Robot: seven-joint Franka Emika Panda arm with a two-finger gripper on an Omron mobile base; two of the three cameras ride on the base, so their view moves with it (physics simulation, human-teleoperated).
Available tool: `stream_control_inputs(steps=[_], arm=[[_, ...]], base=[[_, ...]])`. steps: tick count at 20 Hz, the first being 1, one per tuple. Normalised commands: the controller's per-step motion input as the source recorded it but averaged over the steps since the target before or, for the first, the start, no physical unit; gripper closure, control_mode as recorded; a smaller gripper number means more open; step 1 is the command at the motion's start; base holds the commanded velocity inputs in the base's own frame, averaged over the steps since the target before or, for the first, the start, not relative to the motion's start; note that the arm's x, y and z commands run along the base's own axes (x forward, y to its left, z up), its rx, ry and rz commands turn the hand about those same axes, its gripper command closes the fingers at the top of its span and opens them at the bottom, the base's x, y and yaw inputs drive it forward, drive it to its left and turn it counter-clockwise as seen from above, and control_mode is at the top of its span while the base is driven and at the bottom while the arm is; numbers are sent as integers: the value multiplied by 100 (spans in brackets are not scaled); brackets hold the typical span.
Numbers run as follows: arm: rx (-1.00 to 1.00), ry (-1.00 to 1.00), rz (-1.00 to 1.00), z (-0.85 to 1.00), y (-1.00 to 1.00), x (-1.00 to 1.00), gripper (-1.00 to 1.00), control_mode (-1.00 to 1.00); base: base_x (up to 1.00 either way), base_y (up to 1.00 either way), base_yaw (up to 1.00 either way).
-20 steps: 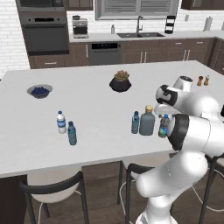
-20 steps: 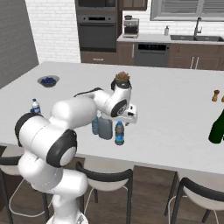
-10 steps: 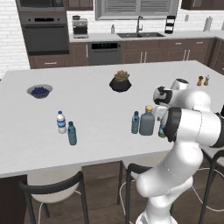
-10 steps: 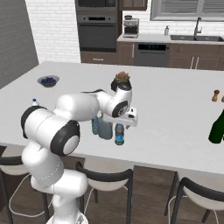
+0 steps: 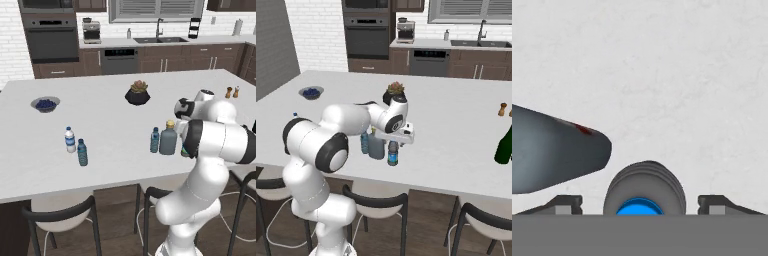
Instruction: Move the plastic bottles in the middle to the plastics group, and the glass bottles in the middle to the glass group.
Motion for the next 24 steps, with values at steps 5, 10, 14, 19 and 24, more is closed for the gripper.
stream_control_inputs(steps=[5,10,14,19,24], arm=[[0,0,2,-18,0,-2,100,-100],[0,-3,8,-8,0,-25,100,-100],[0,-2,5,21,26,-62,100,-100],[0,0,0,23,53,-63,100,-100],[-1,0,0,6,93,-38,100,-100]], base=[[0,0,0],[0,0,0],[0,0,0],[0,0,0],[0,0,0]])
